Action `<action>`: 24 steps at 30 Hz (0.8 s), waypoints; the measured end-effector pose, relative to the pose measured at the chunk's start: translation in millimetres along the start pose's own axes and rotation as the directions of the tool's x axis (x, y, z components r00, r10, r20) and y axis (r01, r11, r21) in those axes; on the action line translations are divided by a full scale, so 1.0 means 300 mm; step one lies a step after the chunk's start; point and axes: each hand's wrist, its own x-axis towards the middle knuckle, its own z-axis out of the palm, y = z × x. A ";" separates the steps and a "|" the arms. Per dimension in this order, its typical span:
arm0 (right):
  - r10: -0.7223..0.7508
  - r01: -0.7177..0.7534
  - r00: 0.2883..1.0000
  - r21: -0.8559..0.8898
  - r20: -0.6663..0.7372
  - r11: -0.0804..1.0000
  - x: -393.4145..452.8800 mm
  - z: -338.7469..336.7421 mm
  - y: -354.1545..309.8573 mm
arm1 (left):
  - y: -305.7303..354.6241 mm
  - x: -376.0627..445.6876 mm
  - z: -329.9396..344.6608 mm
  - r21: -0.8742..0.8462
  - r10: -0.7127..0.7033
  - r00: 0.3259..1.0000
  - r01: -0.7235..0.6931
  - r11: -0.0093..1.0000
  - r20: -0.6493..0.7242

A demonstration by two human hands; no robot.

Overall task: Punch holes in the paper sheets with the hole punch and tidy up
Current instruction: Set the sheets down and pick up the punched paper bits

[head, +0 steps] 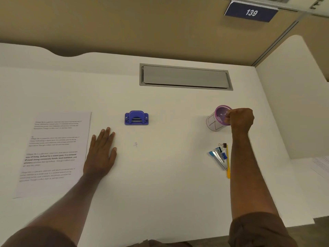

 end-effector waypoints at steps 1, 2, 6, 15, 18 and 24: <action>0.001 -0.001 1.000 -0.025 -0.007 1.000 -0.005 -0.002 -0.005 | 0.001 0.000 0.000 0.001 0.000 1.000 0.000 1.000 0.002; -0.029 0.026 0.999 -0.061 -0.041 0.998 -0.003 0.000 -0.002 | 0.001 0.000 0.000 0.002 0.000 1.000 0.000 1.000 0.005; -0.079 0.070 0.996 -0.164 -0.050 0.984 0.007 0.004 0.003 | 0.002 0.000 -0.002 0.007 0.002 1.000 -0.002 1.000 0.006; -0.121 0.117 0.993 -0.163 -0.015 0.980 0.029 -0.013 0.014 | 0.004 0.000 -0.006 0.002 -0.009 1.000 0.009 1.000 0.014; -0.162 0.158 0.987 -0.157 -0.012 0.975 0.035 -0.018 0.014 | 0.008 0.000 -0.009 -0.004 -0.011 1.000 0.011 1.000 0.015; -0.093 0.098 0.993 -0.071 0.075 0.993 0.073 -0.026 0.021 | 0.010 0.000 -0.011 -0.009 -0.008 1.000 0.008 1.000 0.010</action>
